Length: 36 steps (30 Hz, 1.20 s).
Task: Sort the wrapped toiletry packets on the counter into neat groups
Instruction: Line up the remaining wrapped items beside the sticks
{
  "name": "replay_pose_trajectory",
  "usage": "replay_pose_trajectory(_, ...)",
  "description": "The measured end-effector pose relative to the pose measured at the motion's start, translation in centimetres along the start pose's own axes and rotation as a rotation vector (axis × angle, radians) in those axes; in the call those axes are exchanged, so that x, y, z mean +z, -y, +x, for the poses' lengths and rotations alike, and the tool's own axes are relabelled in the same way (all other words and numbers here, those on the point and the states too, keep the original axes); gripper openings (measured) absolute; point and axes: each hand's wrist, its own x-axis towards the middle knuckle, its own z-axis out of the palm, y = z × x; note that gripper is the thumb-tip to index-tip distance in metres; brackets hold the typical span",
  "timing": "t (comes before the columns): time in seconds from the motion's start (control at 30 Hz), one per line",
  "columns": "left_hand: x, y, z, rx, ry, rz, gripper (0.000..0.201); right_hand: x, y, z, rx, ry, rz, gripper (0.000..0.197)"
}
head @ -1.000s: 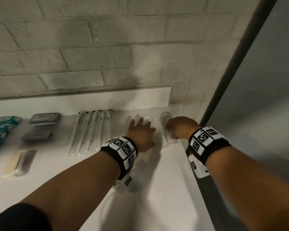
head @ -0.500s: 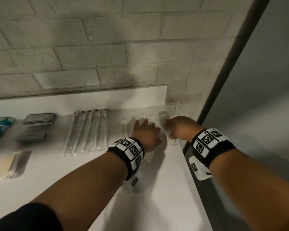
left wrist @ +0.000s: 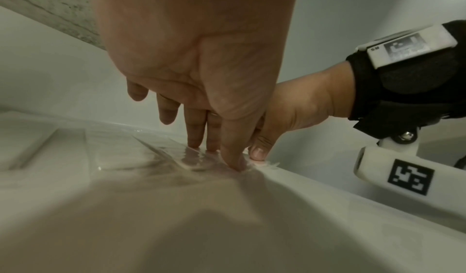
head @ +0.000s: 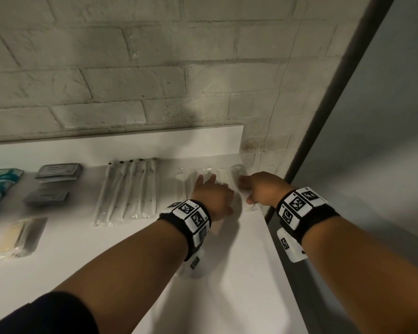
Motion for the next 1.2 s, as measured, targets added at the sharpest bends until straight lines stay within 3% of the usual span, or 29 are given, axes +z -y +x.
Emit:
replay_pose_trajectory(0.27,-0.1,1.7,-0.8,-0.075,-0.134,0.034,0.057,0.1,0.7,-0.5,-0.051,-0.127,-0.022,0.054)
replay_pose_trajectory(0.4,0.2,1.9,-1.1,-0.088,-0.056,0.126,0.056,0.3,2.6,-0.5,-0.093,-0.051,-0.153,0.056)
replay_pose_trajectory(0.57,0.5,1.7,-1.4,-0.072,-0.101,0.091,0.052,0.6,3.4,0.0,-0.08,-0.018,-0.184,0.054)
replay_pose_trajectory(0.9,0.8,3.0,-2.1,-0.119,-0.159,0.098,0.051,1.2,4.1,0.3,-0.088,-0.091,-0.136,0.054)
replay_pose_trajectory(1.2,1.6,3.9,-3.1,-0.17,-0.107,0.114,0.047,2.1,6.4,1.2,-0.152,-0.053,-0.228,0.044)
